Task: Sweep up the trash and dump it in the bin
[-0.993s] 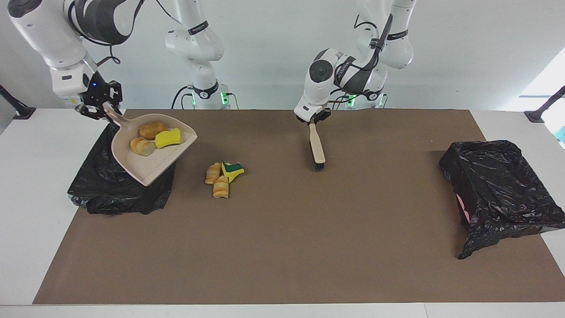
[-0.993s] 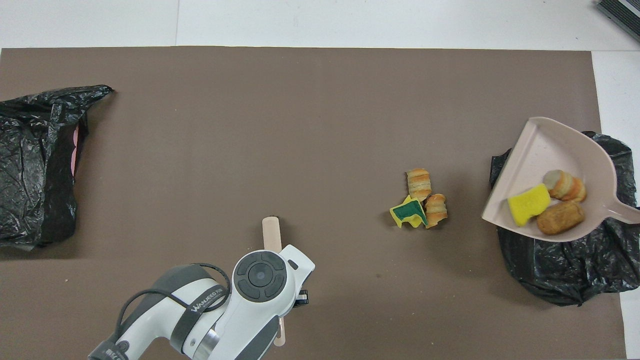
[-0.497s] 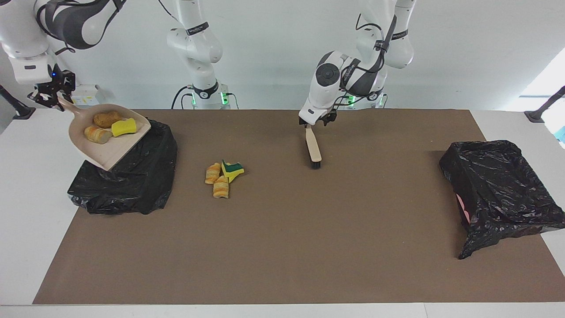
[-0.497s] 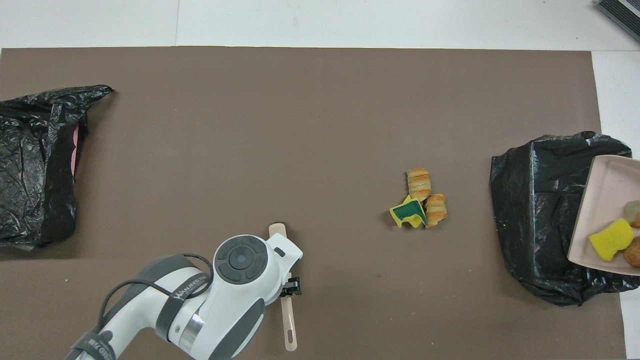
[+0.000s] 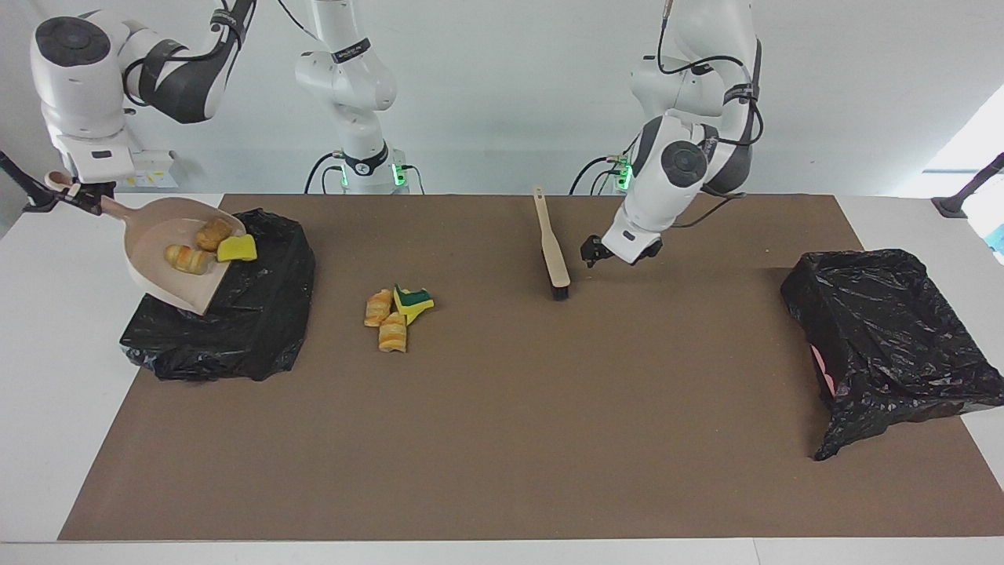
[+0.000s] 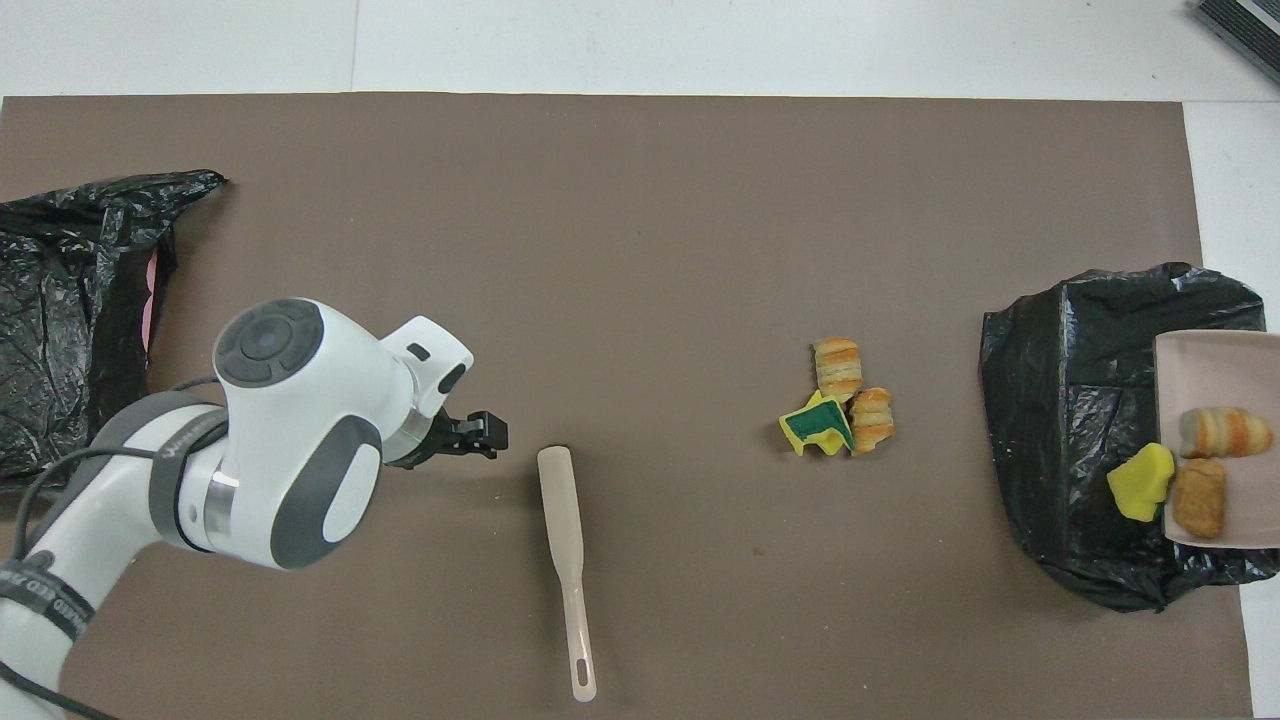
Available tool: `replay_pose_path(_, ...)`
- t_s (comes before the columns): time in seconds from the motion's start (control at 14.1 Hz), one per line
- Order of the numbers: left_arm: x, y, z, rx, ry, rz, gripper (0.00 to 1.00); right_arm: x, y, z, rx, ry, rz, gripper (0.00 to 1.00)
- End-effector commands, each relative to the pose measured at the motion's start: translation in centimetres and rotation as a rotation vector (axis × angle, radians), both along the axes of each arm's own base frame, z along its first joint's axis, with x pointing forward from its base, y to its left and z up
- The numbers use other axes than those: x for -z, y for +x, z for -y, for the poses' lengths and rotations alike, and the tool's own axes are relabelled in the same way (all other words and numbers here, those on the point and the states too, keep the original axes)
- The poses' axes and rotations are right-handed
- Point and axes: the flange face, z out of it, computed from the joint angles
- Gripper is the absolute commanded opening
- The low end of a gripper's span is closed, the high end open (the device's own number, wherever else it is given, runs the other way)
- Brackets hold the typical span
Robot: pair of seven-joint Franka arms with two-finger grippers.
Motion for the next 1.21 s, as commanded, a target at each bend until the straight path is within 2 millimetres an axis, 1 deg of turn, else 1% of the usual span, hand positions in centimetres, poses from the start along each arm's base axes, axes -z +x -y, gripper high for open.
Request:
replay_pose_path(0.0, -1.6, 4.6, -4.2, 0.016, 0.011, 0.036, 1.0, -0.3, 1.1, -3.0, -0.093, -0.096, -0.034, 0.0)
replay_pose_path(0.14, -3.5, 5.9, -7.5, 0.051, 0.017, 0.06, 1.0, -0.5, 1.0, -3.2, -0.113, -0.135, -0.062, 0.0)
replay_pose_path(0.28, -6.1, 7.3, -10.9, 0.1, 0.01, 0.068, 1.0, -0.7, 1.4, -4.4, -0.152, -0.193, -0.098, 0.0)
replay_pose_path(0.35, -7.4, 7.9, -13.5, 0.11, 0.001, 0.074, 1.0, -0.8, 1.4, -4.6, -0.153, -0.211, -0.119, 0.0)
replay_pose_path(0.43, -8.5, 8.2, -15.5, 0.114, -0.004, 0.073, 1.0, -1.0, 1.3, -5.0, -0.148, -0.217, -0.133, 0.0)
replay_pose_path(0.5, -9.9, 8.4, -16.7, 0.116, -0.008, 0.078, 1.0, -1.4, 1.2, -4.8, -0.136, -0.221, -0.138, 0.0)
replay_pose_path(0.57, -11.1, 8.6, -18.0, 0.099, -0.004, 0.083, 1.0, -2.5, 1.1, -4.9, -0.142, -0.227, -0.135, 0.0)
replay_pose_path(0.64, -12.3, 8.7, -18.9, 0.087, -0.001, 0.085, 1.0, -4.3, 1.0, -4.7, -0.145, -0.236, -0.125, 0.0)
replay_pose_path(0.78, -15.0, 8.4, -19.5, 0.102, 0.038, 0.106, 1.0, -7.8, 0.6, -4.3, -0.091, -0.233, -0.111, 0.0)
replay_pose_path(0.85, -16.2, 8.1, -20.4, 0.111, 0.06, 0.117, 1.0, -9.1, 0.4, -4.8, -0.06, -0.225, -0.101, 0.0)
replay_pose_path(0.92, -16.5, 7.9, -21.9, 0.108, 0.061, 0.111, 1.0, -10.1, 0.4, -6.0, -0.034, -0.179, -0.068, 0.0)
replay_pose_path(0.99, -17.3, 7.6, -23.2, 0.112, 0.059, 0.12, 1.0, -10.8, 0.2, -6.7, 0.015, -0.128, -0.038, 0.0)
replay_pose_path(1.06, -17.6, 7.2, -24.2, 0.124, 0.055, 0.117, 1.0, -11.4, -0.1, -7.4, 0.09, -0.093, -0.002, 0.0)
replay_pose_path(1.13, -17.6, 7.1, -25.7, 0.093, 0.052, 0.111, 1.0, -11.7, -0.1, -9.4, 0.159, -0.073, 0.035, 0.0)
